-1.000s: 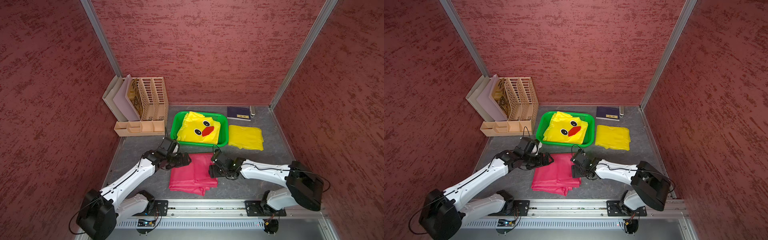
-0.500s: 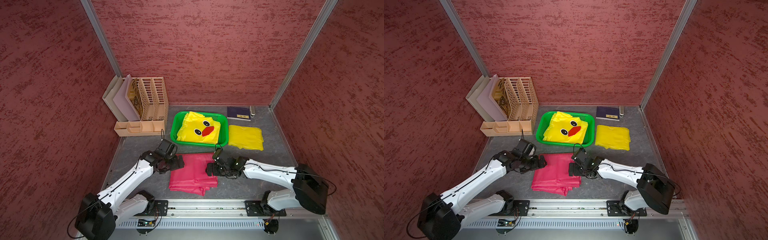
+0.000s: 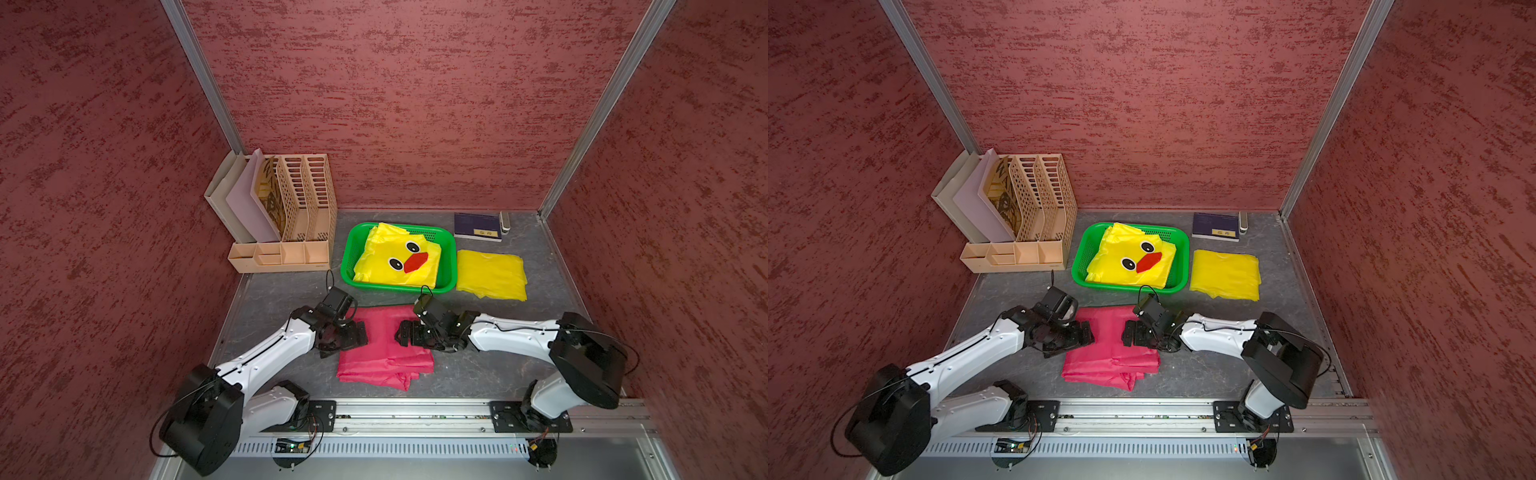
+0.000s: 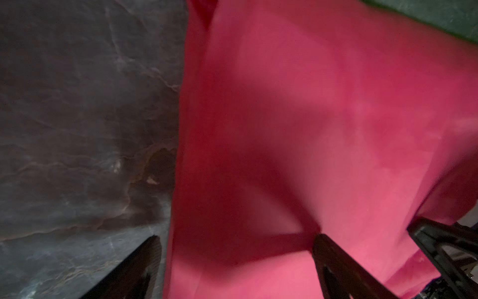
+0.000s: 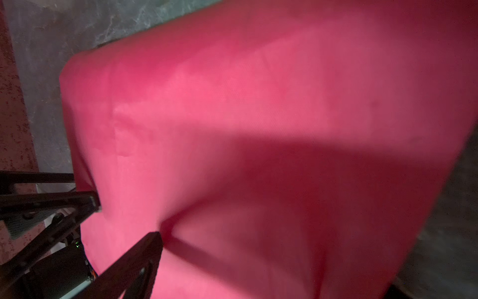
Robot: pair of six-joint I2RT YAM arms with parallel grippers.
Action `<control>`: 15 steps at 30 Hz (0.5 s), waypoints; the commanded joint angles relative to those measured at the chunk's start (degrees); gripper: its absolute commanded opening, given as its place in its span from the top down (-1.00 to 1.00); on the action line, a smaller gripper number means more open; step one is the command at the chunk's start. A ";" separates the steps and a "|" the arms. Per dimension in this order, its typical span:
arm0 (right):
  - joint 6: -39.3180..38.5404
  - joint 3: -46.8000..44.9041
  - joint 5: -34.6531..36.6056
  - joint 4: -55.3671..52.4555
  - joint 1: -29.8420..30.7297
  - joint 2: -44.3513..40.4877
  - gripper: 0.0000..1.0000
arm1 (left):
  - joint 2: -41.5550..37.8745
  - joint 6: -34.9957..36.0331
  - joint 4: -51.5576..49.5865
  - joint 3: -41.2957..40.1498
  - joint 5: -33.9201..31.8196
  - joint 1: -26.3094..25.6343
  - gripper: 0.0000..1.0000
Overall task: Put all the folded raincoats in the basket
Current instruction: Pick up the raincoat from the center of the board.
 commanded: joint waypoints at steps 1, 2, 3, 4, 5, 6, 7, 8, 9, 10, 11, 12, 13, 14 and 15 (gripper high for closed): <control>1.21 -1.29 -1.68 -1.87 -0.17 4.23 -0.94 | 1.19 -0.06 3.20 -0.63 0.05 0.00 -0.87; 1.21 -1.18 -1.77 -1.87 -0.09 4.60 -0.92 | 1.52 -0.06 3.62 -0.78 0.05 -0.09 -0.86; 1.07 -1.05 -1.77 -1.98 -0.01 4.76 -0.90 | 1.89 -0.01 4.04 -0.92 0.05 -0.18 -0.85; 0.96 -0.95 -1.69 -2.24 0.08 4.87 -0.88 | 2.24 -0.02 4.48 -1.06 0.07 -0.31 -0.84; 0.95 -0.84 -1.45 -2.63 0.25 4.97 -0.87 | 2.53 -0.03 4.84 -1.16 0.05 -0.42 -0.83; 0.94 -0.74 -1.21 -2.91 0.40 4.95 -0.86 | 2.93 -0.10 5.15 -1.31 0.14 -0.49 -0.81; 0.95 -0.74 -1.09 -3.18 0.52 5.05 -0.83 | 3.19 -0.06 5.40 -1.37 0.20 -0.49 -0.78; 0.95 -0.78 -0.91 -3.31 0.62 5.01 -0.79 | 3.42 -0.14 5.78 -1.53 0.35 -0.57 -0.71; 0.90 -0.89 -0.81 -3.27 0.75 4.96 -0.75 | 3.60 -0.12 6.09 -1.58 0.48 -0.63 -0.65; 0.91 -0.91 -0.81 -3.24 0.80 4.93 -0.70 | 3.70 -0.10 6.37 -1.70 0.55 -0.67 -0.60; 0.95 -1.09 -0.81 -3.10 0.89 4.82 -0.65 | 3.71 -0.17 6.58 -1.76 0.58 -0.69 -0.55; 0.99 -1.16 -0.72 -2.97 1.03 4.76 -0.62 | 3.66 -0.19 6.84 -1.73 0.68 -0.71 -0.52; 0.99 -1.26 -0.63 -2.71 1.22 4.56 -0.59 | 3.57 -0.34 6.99 -1.75 0.73 -0.79 -0.49; 1.03 -1.31 -0.63 -2.38 1.36 4.50 -0.51 | 3.46 -0.32 7.16 -1.68 0.81 -0.96 -0.45; 1.16 -1.29 -0.76 -2.15 1.52 4.50 -0.43 | 3.36 -0.37 7.24 -1.68 0.83 -1.06 -0.41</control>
